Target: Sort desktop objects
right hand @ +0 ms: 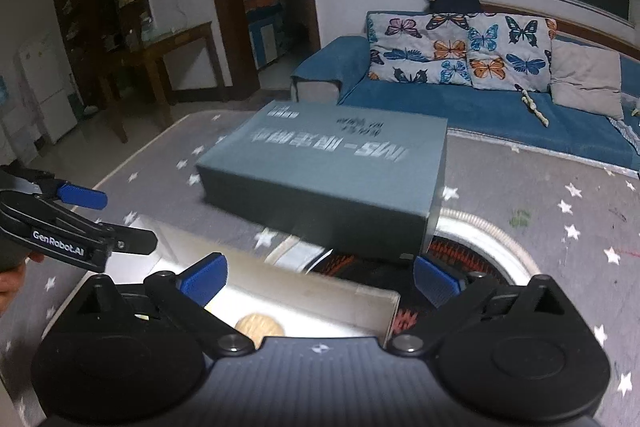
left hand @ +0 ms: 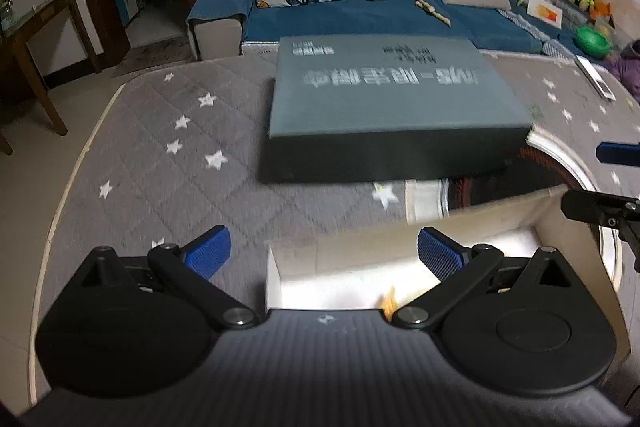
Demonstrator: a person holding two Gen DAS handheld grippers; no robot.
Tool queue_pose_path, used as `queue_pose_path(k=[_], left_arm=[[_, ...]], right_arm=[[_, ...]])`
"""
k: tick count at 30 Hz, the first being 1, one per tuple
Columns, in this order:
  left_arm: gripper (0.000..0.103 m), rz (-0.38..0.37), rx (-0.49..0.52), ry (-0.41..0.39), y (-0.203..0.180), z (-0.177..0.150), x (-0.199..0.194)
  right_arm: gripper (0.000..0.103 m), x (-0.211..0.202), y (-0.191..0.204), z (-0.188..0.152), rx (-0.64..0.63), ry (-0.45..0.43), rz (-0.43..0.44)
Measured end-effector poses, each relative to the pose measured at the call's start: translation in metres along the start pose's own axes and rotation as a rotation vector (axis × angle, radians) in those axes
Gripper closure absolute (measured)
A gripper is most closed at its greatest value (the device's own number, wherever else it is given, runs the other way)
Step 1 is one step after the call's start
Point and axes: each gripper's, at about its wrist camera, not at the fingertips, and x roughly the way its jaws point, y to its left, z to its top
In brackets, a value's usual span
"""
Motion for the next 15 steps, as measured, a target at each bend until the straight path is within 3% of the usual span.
queue_pose_path(k=[15], left_arm=[[0.002,0.002,-0.091,-0.013,0.044,0.082,0.067]], right_arm=[[0.001,0.064,-0.045,0.047,0.081,0.018,0.003]])
